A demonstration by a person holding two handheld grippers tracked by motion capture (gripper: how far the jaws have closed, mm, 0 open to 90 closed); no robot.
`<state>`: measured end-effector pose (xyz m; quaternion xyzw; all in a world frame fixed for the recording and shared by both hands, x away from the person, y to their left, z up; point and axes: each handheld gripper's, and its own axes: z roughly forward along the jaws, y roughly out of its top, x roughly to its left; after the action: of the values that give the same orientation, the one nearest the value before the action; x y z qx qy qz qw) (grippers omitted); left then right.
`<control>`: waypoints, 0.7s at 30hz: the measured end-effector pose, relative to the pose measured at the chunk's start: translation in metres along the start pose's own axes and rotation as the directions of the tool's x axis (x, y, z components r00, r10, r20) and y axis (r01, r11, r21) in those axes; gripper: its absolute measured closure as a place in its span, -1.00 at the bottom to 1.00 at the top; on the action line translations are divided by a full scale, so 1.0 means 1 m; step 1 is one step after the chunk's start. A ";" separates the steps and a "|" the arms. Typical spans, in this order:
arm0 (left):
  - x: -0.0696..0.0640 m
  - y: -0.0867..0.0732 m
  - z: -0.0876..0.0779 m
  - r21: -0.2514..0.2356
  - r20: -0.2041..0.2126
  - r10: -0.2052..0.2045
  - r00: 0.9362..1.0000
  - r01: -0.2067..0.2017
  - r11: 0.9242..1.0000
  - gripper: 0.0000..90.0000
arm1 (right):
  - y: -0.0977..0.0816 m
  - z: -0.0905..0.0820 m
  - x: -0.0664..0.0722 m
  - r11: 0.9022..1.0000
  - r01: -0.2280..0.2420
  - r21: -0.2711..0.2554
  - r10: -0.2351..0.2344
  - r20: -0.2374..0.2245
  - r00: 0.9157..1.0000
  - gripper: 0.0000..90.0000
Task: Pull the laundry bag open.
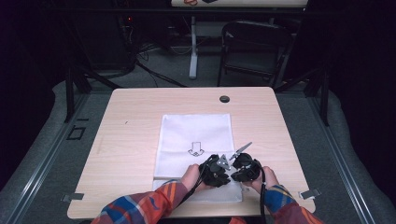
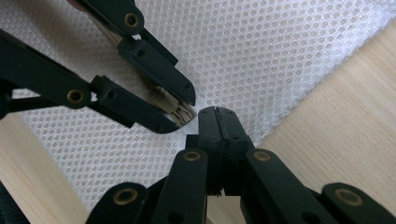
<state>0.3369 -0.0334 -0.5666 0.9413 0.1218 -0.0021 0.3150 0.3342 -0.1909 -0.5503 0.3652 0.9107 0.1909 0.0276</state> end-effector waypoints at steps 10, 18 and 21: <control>0.002 -0.003 -0.003 -0.004 0.009 -0.039 0.999 0.039 0.999 0.82 | 0.000 -0.001 0.001 1.000 0.010 0.013 -0.010 0.004 1.000 1.00; 0.001 -0.003 -0.005 -0.012 0.009 -0.036 0.999 0.036 0.999 0.83 | -0.001 -0.001 -0.001 1.000 -0.002 0.002 0.002 -0.003 1.000 1.00; 0.001 -0.003 -0.005 -0.014 0.010 -0.038 0.999 0.038 0.999 0.83 | -0.002 0.001 0.000 1.000 -0.018 -0.017 0.017 -0.009 1.000 1.00</control>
<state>0.3372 -0.0274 -0.5643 0.9365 0.1380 -0.0117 0.3222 0.3331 -0.1923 -0.5516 0.3721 0.9060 0.2005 0.0248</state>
